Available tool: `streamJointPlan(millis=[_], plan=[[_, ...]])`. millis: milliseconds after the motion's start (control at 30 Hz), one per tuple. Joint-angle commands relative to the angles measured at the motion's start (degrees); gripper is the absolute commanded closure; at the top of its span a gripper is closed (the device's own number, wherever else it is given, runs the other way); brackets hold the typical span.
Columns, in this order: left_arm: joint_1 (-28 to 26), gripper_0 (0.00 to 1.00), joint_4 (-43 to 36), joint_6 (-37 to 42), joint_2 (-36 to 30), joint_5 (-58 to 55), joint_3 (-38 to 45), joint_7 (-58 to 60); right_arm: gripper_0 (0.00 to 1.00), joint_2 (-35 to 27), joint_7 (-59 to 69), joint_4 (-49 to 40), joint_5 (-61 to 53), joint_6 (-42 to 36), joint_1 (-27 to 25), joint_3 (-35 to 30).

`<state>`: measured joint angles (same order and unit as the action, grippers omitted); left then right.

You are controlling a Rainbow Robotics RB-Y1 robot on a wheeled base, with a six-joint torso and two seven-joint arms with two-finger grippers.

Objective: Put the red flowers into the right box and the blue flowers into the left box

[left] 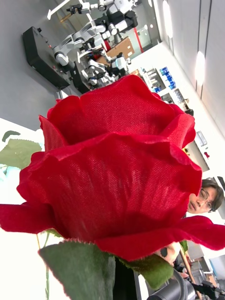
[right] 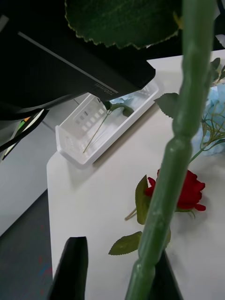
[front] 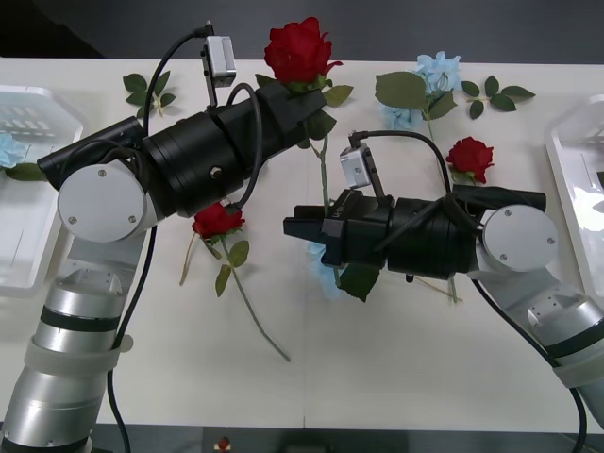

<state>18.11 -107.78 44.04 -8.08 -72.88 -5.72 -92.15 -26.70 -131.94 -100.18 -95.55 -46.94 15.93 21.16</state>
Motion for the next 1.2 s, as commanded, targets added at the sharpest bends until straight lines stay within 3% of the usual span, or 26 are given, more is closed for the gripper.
streamJointPlan(millis=[33, 267, 300, 367, 433, 533, 700, 867, 1033, 1200], plan=[[1.0, 1.00, -1.5, -0.2, -1.0, 0.1, 0.1, 2.9, 1.00, -0.2, -1.6, -1.2, 0.0, 0.3, 0.7, -0.6], [1.0, 0.98, -1.5, -0.3, -2.4, -0.3, 0.0, 2.9, 1.00, -0.4, -1.7, -1.2, 0.0, 0.7, 0.7, -0.6], [1.0, 0.86, -1.5, -0.4, -3.0, -0.5, 0.0, 2.9, 1.00, -0.5, -1.7, -1.2, 0.0, 0.8, 0.7, -0.6], [0.9, 0.54, -1.5, -0.9, -4.6, -0.9, 0.1, 2.9, 1.00, -0.5, -1.7, -1.2, 0.0, 1.1, 0.7, -0.6], [0.4, 0.32, -1.5, -1.1, -6.5, -2.7, 0.4, 2.7, 1.00, -0.5, -1.7, -1.2, 0.0, 1.3, 0.7, -0.6], [-0.9, 0.19, -1.5, -1.0, -10.1, -6.7, 0.5, 2.3, 1.00, -0.9, -1.7, -1.2, 0.1, 1.5, 0.7, -0.5], [-3.9, 0.14, -1.5, -1.0, -18.1, -17.0, 0.8, -1.3, 1.00, -3.7, -1.3, -1.2, 0.0, 1.5, 1.3, -0.5], [-6.7, 0.13, -1.5, -0.3, -28.5, -21.6, 1.0, -6.2, 1.00, -12.5, 2.4, -1.2, 0.1, 2.2, 3.8, 1.3], [-6.3, 0.12, 1.3, 5.5, -36.8, -20.1, 2.6, -7.9, 1.00, -27.9, 10.8, -0.1, 0.4, 3.8, 7.0, 4.5], [-0.4, 0.12, 9.4, 19.4, -36.1, -14.6, 8.1, -8.8, 1.00, -41.0, 16.1, 4.3, -1.1, 4.0, 7.8, 5.6]])
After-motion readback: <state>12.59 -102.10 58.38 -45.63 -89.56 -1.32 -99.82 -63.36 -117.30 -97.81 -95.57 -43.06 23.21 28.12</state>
